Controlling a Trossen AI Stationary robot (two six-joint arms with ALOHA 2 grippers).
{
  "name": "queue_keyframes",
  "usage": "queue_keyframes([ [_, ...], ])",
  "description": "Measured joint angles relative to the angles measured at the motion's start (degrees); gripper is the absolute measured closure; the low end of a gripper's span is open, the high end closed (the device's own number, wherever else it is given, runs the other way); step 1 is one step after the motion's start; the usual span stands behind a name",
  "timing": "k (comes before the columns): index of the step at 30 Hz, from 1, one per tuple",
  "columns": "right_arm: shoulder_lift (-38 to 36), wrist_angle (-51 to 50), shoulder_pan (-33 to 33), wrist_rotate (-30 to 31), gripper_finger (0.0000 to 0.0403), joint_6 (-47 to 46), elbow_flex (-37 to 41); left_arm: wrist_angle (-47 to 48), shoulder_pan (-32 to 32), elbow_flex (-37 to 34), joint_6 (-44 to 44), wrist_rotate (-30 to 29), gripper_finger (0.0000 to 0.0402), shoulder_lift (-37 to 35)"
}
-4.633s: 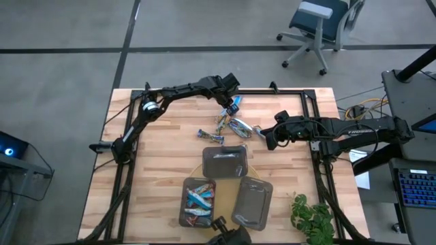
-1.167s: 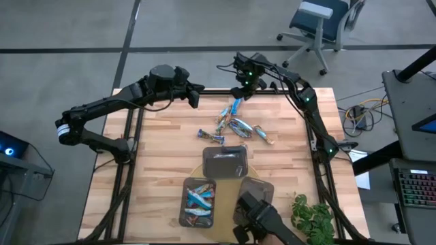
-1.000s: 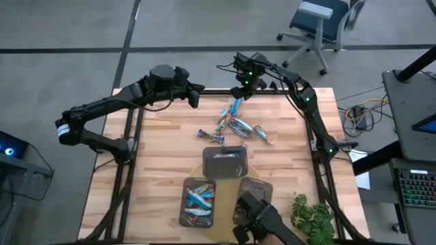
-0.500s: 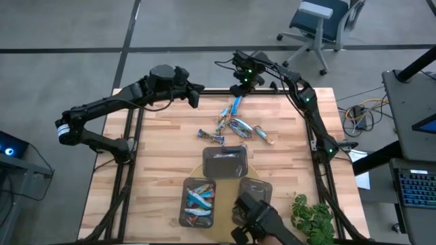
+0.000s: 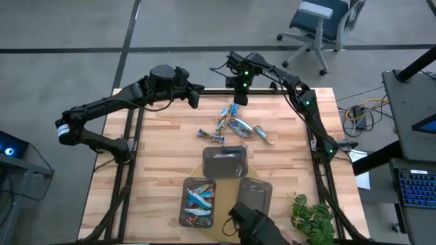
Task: Pick and place Granola Bars by type
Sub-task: Put the bottom right blue granola bar into the top black bin
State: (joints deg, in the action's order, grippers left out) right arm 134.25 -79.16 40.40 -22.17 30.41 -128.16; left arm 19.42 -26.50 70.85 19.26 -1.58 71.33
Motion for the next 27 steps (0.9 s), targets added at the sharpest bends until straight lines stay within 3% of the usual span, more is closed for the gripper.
queue_keyframes([
  [8,-6.64,0.05,0.22,-0.97,0.0394,7.1,0.39,0.2,0.04,0.0,-1.59,0.0,0.0402,0.0],
  [12,-10.27,0.15,0.75,-0.88,0.0388,6.35,0.74,0.27,0.04,0.0,-2.98,0.02,0.0402,0.0],
  [21,-17.53,-0.32,0.15,-0.87,0.0331,4.09,3.22,0.48,0.04,0.0,-3.92,0.02,0.0402,0.0],
  [27,-19.69,1.99,0.22,-0.85,0.0278,1.27,11.46,0.44,0.04,0.0,-3.9,0.02,0.0402,0.0],
])
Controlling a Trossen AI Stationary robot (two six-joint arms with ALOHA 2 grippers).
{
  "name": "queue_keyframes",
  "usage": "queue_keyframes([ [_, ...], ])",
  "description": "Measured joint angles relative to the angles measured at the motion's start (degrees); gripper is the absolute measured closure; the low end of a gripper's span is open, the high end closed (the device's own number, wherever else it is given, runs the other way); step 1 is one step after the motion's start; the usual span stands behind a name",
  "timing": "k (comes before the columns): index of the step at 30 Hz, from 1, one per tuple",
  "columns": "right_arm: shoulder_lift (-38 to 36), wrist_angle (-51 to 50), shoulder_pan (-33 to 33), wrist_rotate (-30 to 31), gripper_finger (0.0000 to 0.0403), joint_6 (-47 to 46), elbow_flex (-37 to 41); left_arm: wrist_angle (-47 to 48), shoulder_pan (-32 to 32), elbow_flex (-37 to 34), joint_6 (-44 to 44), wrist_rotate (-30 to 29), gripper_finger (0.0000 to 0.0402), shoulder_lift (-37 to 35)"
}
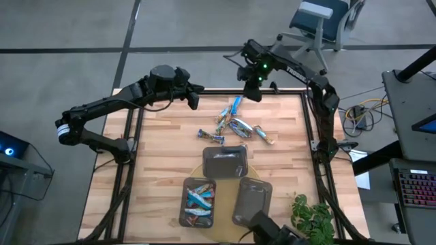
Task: Pick and place Granola Bars by type
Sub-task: Put the bottom right blue granola bar into the top black bin
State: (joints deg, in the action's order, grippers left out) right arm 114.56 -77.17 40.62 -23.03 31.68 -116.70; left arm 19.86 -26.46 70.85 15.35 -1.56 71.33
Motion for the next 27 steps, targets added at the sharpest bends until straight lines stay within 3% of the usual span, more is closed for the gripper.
queue_keyframes([
  [8,-1.99,5.65,-0.12,-0.8,0.0174,0.2,12.34,-0.2,0.0,0.0,0.05,0.37,0.0402,-0.11],
  [12,-1.98,12.14,-0.35,2.34,0.0132,-2.59,15.53,-0.2,0.0,0.0,0.07,0.37,0.0402,-0.11],
  [17,-1.4,17.9,-0.03,12.38,0.0105,-22.43,16.2,-0.16,-0.04,0.0,0.95,0.35,0.0402,-0.11],
  [27,5.31,15.55,0.61,13.47,0.0114,-51.36,8.61,0.02,-0.02,0.0,1.18,0.29,0.0402,-0.11],
])
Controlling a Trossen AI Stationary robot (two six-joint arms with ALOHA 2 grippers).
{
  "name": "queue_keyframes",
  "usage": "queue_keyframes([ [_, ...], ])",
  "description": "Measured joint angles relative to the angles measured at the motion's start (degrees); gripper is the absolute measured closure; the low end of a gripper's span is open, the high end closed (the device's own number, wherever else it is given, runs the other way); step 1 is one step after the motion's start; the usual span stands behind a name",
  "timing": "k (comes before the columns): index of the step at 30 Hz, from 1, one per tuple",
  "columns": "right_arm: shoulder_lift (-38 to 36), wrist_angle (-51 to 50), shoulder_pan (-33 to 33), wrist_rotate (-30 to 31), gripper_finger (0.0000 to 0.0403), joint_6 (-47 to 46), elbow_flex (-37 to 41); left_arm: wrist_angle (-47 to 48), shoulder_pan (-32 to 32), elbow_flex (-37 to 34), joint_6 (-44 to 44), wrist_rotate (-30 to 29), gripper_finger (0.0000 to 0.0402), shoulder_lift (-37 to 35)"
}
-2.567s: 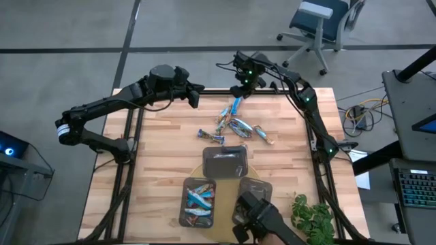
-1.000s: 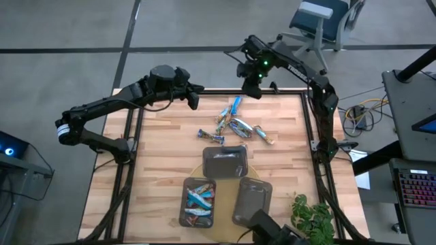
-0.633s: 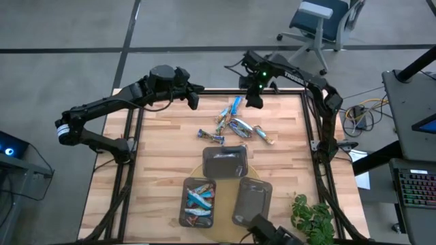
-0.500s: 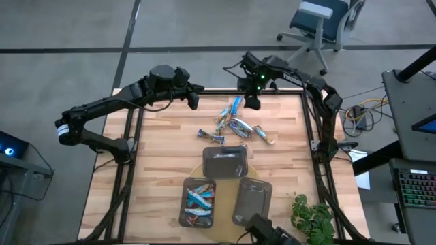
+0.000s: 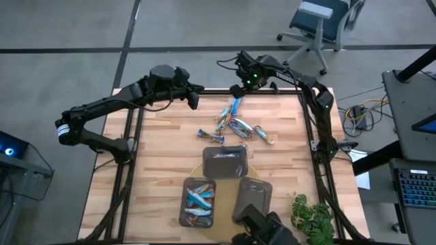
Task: Pick and place Granola Bars by type
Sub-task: Put the bottom right blue granola bar into the top black bin
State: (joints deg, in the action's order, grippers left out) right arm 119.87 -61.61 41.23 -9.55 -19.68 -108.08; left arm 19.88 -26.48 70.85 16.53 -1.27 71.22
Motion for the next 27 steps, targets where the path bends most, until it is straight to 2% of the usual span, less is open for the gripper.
queue_keyframes([
  [10,10.7,-3.8,0.0,-4.17,0.0132,-11.98,-12.53,0.0,0.02,0.04,1.63,0.07,0.0402,0.0],
  [16,16.77,-10.47,0.12,-4.58,0.014,-13.68,-19.17,0.0,0.02,0.04,1.62,0.12,0.0402,0.0],
  [27,18.08,-12.74,1.34,-5.78,0.0143,-17.38,-21.08,0.13,0.02,0.04,1.64,0.14,0.0402,0.0],
])
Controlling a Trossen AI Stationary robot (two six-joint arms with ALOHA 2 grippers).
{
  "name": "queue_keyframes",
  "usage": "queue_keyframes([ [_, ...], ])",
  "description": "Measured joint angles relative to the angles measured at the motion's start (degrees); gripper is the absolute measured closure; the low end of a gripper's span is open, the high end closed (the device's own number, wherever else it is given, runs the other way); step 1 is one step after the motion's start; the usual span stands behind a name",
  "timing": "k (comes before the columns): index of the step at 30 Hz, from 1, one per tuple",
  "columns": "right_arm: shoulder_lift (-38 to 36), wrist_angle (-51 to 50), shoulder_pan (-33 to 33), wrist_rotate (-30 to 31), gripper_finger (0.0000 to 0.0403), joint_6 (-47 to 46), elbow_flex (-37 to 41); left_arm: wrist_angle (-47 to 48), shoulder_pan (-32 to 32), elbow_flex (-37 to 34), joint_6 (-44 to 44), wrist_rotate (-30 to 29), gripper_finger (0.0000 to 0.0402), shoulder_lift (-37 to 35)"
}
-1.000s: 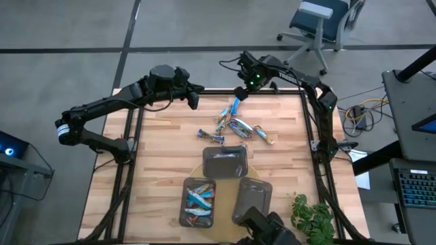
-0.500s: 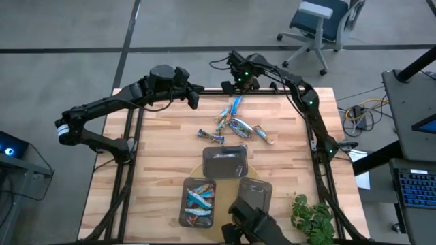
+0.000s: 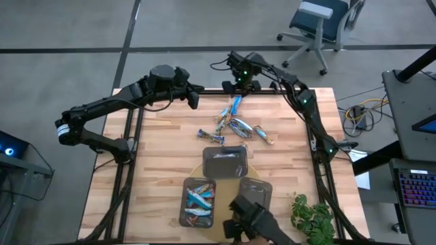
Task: Pick and place Granola Bars by type
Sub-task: Put the bottom right blue granola bar into the top black bin
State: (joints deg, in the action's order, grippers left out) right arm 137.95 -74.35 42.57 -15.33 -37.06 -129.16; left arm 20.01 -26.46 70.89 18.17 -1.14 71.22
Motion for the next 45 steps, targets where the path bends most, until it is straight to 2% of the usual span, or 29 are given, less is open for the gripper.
queue_keyframes([
  [6,-0.15,-0.77,0.28,0.02,0.0143,2.46,0.0,0.15,0.0,0.0,-0.2,0.0,0.0402,0.0],
  [11,-1.78,-3.92,-0.74,0.73,0.0147,13.53,0.02,0.33,0.0,0.0,-1.81,0.0,0.0402,0.0],
  [17,-4.85,-5.16,-5.2,9.57,0.0155,23.28,0.02,0.33,-0.04,0.0,-2.25,0.0,0.0402,0.0],
  [24,-5.9,-6.48,-10.86,10.56,0.0156,30.15,0.97,2.43,-0.04,0.0,-2.23,0.01,0.0402,0.0],
  [29,-6.24,-6.79,-14.25,10.43,0.0161,31.49,4.57,4.05,-0.04,0.0,-2.19,-0.01,0.0402,0.0],
  [34,-11.27,-1.33,-17.42,10.6,0.0159,31.13,12.25,4.24,-0.04,0.0,-2.16,0.01,0.0402,0.0],
  [41,-23.85,15.39,-19.6,10.79,0.0164,26.5,31.72,4.39,-0.04,0.0,-2.16,0.0,0.0402,0.04],
  [45,-27.44,19.02,-19.66,10.98,0.0168,23.81,39.61,4.12,-0.04,0.0,-2.26,-0.01,0.0402,0.09],
])
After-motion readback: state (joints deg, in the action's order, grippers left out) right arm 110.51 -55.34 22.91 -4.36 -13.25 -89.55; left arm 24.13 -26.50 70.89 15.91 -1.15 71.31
